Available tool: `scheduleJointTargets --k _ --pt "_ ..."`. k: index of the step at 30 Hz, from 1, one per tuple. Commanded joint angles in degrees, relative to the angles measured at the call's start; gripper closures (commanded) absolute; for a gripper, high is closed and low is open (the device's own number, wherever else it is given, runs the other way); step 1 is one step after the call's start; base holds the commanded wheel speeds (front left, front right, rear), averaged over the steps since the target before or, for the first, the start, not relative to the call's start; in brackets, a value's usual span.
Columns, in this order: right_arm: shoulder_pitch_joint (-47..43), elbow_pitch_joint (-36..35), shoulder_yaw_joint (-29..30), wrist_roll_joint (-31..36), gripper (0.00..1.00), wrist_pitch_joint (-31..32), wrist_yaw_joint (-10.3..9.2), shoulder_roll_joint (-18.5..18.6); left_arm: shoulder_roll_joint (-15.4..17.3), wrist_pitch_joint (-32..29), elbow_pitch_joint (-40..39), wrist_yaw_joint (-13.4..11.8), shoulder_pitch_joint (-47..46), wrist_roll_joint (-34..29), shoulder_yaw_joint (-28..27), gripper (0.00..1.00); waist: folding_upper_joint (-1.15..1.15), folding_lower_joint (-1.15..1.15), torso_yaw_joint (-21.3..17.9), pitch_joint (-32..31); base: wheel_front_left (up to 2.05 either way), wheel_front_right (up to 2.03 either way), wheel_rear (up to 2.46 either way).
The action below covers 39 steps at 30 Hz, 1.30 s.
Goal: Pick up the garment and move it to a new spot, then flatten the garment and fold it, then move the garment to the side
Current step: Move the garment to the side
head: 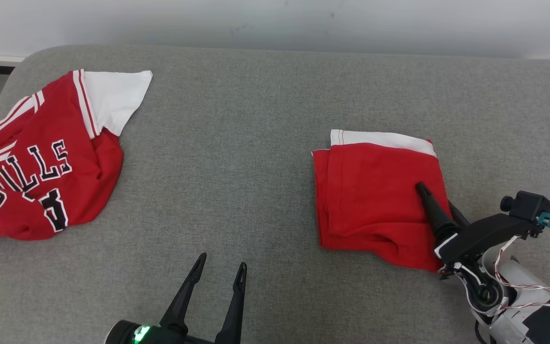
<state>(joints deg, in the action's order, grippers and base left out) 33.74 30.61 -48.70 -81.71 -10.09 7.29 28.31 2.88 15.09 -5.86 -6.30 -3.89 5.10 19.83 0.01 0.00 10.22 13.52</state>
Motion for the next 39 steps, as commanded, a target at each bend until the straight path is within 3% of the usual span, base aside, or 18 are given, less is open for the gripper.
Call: scheduleJointTargets --k 1,2,22,30,39 --pt "-0.5 -0.8 -1.6 -0.8 0.78 -0.2 0.35 -0.9 0.0 -0.1 -0.2 -0.3 -0.6 0.4 0.1 0.0 -0.01 0.0 0.2 -0.3 0.0 0.0 0.0" --pt "-0.7 -1.1 -2.0 -0.9 1.0 -0.4 0.35 -0.6 0.0 -0.1 -0.3 -0.3 -0.5 0.4 0.1 0.0 -0.01 0.0 0.2 -0.4 0.0 0.0 0.0" --pt "-0.5 -2.5 -5.7 -1.2 1.0 -4.3 0.27 2.8 0.0 -0.1 -1.2 -0.8 1.0 0.2 -0.7 0.0 -0.01 0.0 -1.8 -2.2 0.0 0.0 0.0" --pt "0.7 -3.0 -5.6 1.6 1.0 -5.2 0.27 2.6 0.0 -0.1 -1.4 0.4 0.1 -1.3 -1.7 0.0 -0.01 0.0 -6.8 -1.7 0.0 0.0 0.0" --pt "-1.5 -4.9 0.3 6.3 1.0 -5.1 0.27 0.8 0.6 -0.1 -1.4 2.2 -1.4 -3.1 -2.5 0.0 -0.01 0.0 -14.4 -0.7 0.0 0.0 0.0"
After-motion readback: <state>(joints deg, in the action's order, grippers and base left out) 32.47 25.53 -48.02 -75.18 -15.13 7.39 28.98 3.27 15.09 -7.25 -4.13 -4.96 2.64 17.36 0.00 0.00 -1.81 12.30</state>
